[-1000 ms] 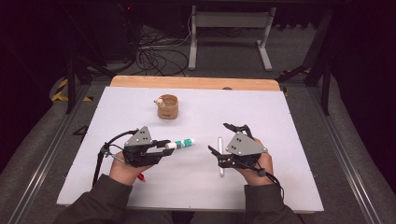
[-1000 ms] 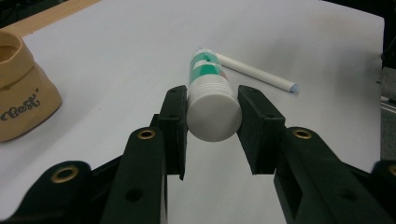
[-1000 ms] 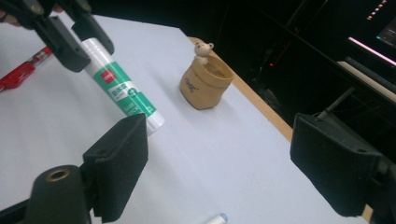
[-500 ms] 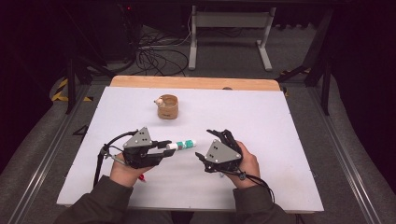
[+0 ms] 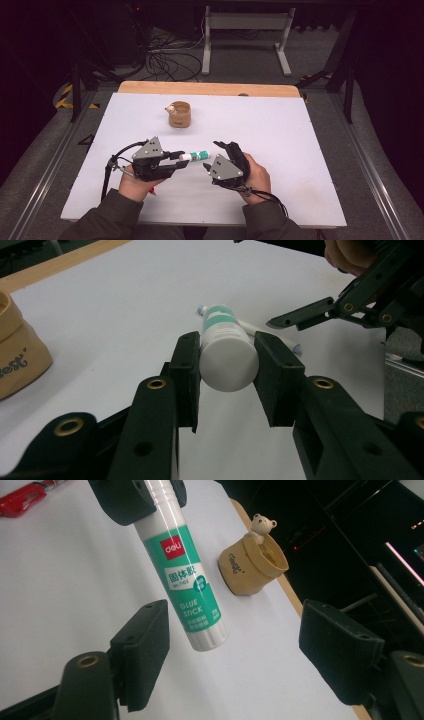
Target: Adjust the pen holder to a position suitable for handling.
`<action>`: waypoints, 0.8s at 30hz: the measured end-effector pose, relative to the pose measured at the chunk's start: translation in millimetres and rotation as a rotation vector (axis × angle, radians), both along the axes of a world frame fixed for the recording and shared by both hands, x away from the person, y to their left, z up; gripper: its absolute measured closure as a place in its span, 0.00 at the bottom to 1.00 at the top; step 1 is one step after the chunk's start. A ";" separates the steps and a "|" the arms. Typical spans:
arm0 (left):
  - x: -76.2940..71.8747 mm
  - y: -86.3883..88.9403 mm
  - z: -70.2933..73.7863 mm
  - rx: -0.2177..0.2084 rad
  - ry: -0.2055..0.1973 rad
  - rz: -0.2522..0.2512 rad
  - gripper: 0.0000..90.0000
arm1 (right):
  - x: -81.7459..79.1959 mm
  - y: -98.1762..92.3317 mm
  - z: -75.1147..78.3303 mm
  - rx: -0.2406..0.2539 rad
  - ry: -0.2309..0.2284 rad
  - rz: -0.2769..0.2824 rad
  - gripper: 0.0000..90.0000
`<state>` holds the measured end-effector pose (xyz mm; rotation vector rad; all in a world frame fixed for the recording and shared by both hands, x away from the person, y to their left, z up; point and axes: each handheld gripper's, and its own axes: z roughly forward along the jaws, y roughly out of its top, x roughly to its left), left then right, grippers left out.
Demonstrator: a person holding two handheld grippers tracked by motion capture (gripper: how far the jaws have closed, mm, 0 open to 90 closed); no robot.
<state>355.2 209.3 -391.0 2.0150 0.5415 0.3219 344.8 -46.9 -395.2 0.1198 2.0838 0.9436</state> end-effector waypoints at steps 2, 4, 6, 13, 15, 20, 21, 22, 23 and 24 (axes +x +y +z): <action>-0.3 -0.3 -0.1 -0.005 0.000 0.000 0.73 | -0.7 5.2 -2.7 -0.026 -0.011 0.008 0.34; -0.3 -0.3 0.1 -0.008 -0.001 -0.004 0.73 | -1.3 9.2 -6.0 -0.051 -0.018 0.006 0.35; -1.3 -0.7 0.1 -0.016 0.004 -0.003 0.73 | -1.2 13.1 -9.0 -0.070 -0.032 0.010 0.36; -2.1 -1.1 0.1 -0.021 0.005 -0.012 0.73 | -3.4 25.1 -16.7 -0.120 -0.065 0.029 0.46; -2.4 -1.2 0.0 -0.025 0.009 -0.013 0.73 | -4.3 28.5 -19.2 -0.127 -0.091 0.026 0.48; -2.1 -1.6 -1.4 -0.025 0.008 -0.021 0.73 | -5.9 34.6 -22.9 -0.145 -0.108 0.038 0.56; -2.1 -1.6 -1.8 -0.026 0.010 -0.022 0.73 | -6.2 35.2 -23.2 -0.150 -0.115 0.036 0.61; -2.1 -1.6 -1.8 -0.024 0.012 -0.023 0.73 | -6.4 35.9 -23.7 -0.152 -0.119 0.046 0.67; -2.1 -1.7 -1.9 -0.025 0.009 -0.023 0.73 | -7.2 36.4 -24.2 -0.151 -0.126 0.046 0.69; -2.1 -1.4 -1.5 -0.026 0.006 -0.021 0.73 | -7.4 36.9 -24.4 -0.155 -0.128 0.050 0.72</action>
